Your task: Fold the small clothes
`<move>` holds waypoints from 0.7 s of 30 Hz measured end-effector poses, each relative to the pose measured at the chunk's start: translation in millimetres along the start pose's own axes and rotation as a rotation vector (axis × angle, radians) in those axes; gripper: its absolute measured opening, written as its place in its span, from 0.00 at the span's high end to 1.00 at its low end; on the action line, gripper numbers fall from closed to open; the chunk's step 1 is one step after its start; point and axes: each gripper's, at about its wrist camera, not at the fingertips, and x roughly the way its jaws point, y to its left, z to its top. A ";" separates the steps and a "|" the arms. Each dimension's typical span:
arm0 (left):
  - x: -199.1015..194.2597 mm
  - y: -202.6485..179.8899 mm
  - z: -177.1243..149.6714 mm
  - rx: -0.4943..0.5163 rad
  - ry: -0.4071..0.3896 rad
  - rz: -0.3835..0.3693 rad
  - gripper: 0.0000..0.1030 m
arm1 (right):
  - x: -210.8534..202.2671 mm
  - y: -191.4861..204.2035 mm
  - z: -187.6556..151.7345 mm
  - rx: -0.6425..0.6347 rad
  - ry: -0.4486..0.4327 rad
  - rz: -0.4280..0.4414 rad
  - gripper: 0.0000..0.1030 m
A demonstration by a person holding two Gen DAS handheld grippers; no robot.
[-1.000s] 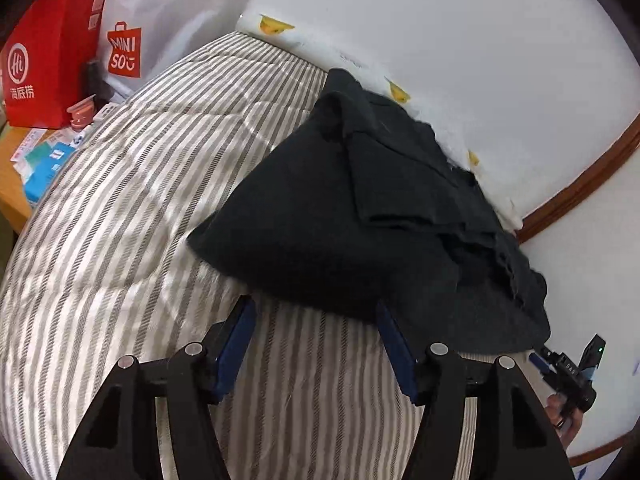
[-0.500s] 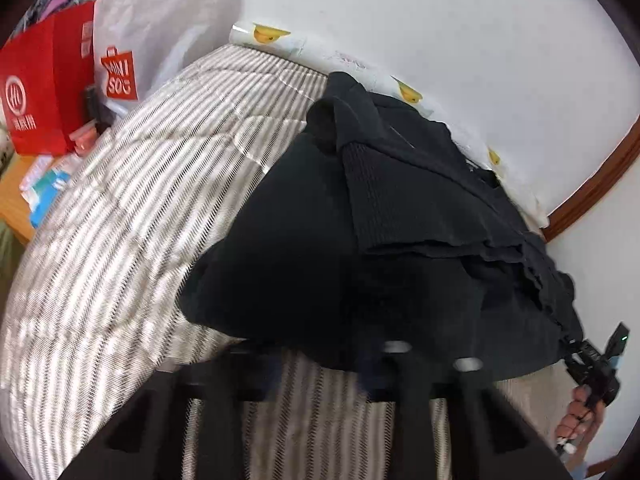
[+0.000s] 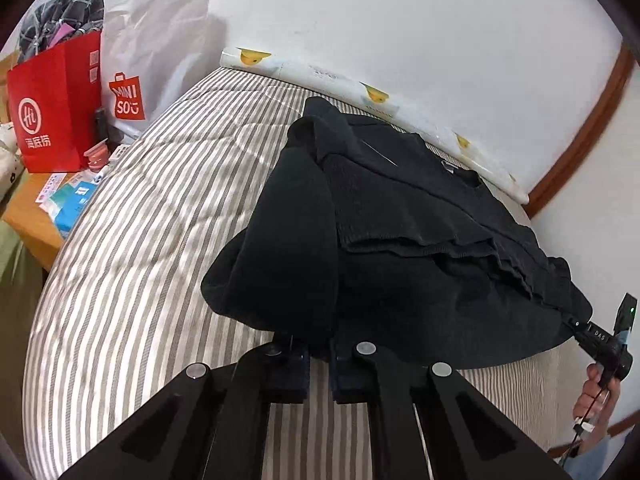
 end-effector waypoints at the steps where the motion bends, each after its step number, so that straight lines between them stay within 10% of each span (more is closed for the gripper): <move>1: -3.8 -0.3 -5.2 0.002 -0.002 0.002 0.93 | -6.3 0.6 -6.8 -0.014 0.000 -0.007 0.77; 21: -57.5 -15.0 -77.9 0.103 -0.017 0.084 0.93 | -65.2 -18.8 -80.9 -0.066 -0.021 -0.021 0.77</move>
